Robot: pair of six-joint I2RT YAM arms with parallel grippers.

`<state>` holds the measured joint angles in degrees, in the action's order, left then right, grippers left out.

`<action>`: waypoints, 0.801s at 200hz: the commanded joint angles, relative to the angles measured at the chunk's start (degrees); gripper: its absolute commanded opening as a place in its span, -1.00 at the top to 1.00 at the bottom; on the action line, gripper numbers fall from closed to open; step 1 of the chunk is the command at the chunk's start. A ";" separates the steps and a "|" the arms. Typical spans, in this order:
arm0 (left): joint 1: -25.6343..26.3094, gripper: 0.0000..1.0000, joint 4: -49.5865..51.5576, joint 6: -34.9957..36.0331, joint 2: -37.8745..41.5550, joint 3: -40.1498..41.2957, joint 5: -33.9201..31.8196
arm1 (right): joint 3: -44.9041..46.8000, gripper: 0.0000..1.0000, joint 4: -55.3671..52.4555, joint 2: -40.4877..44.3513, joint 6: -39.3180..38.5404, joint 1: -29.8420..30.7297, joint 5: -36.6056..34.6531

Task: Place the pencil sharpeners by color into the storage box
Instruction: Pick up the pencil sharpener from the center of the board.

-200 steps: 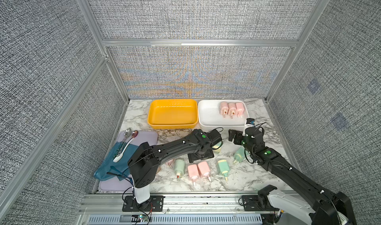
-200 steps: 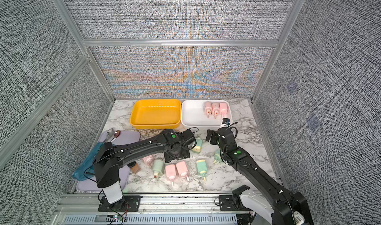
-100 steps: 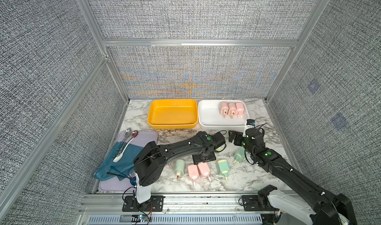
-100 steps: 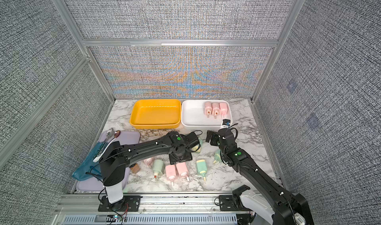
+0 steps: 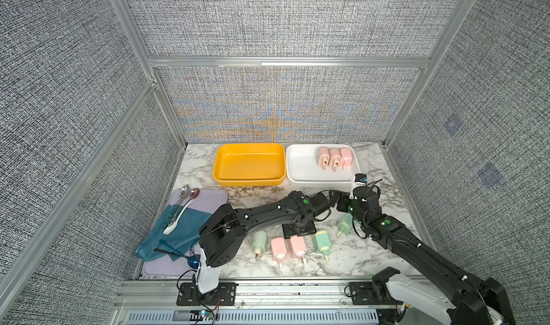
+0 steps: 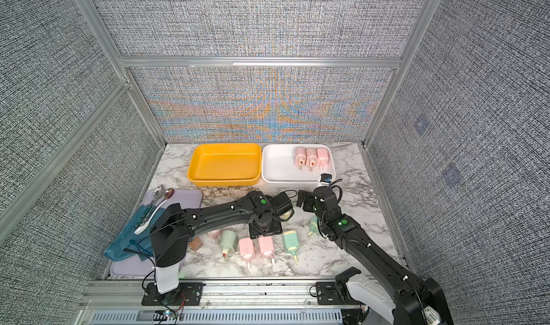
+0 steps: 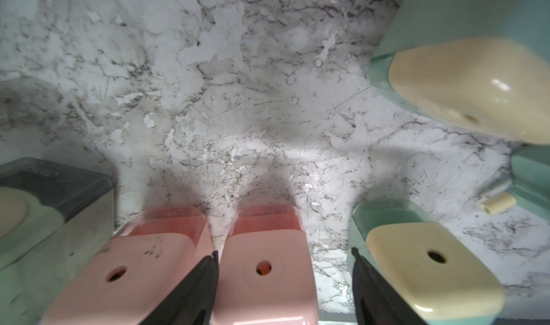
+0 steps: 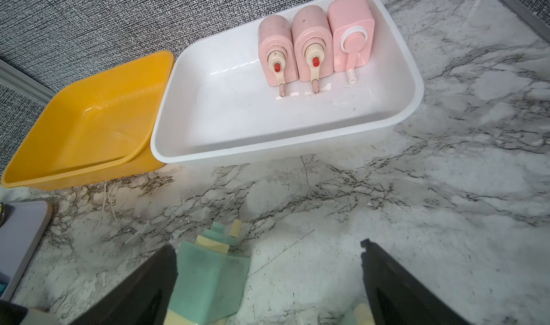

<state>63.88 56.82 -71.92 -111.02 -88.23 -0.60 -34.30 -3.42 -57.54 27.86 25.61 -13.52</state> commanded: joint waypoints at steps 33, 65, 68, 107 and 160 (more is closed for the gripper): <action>0.20 -0.61 3.84 0.35 1.66 -0.02 -2.54 | -0.09 -0.98 0.12 -0.38 -0.41 0.15 -0.68; 0.37 -0.67 4.91 0.14 2.86 2.00 -3.40 | -0.15 -0.98 -0.18 -0.64 -0.61 0.17 -1.06; 0.37 -0.66 4.76 0.28 2.68 1.94 -3.11 | -0.14 -0.97 -0.14 -0.60 -0.57 0.15 -1.14; 1.09 -0.61 2.79 1.58 -0.02 0.97 -0.18 | 0.38 -0.98 -0.08 0.10 0.00 0.23 -1.42; 1.34 -0.58 1.10 2.87 -1.40 0.18 1.19 | 0.90 -0.97 -0.61 1.29 -0.08 0.26 -2.02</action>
<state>65.14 58.37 -70.46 -111.48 -87.29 -0.82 -33.67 -3.97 -56.53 27.79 25.80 -14.68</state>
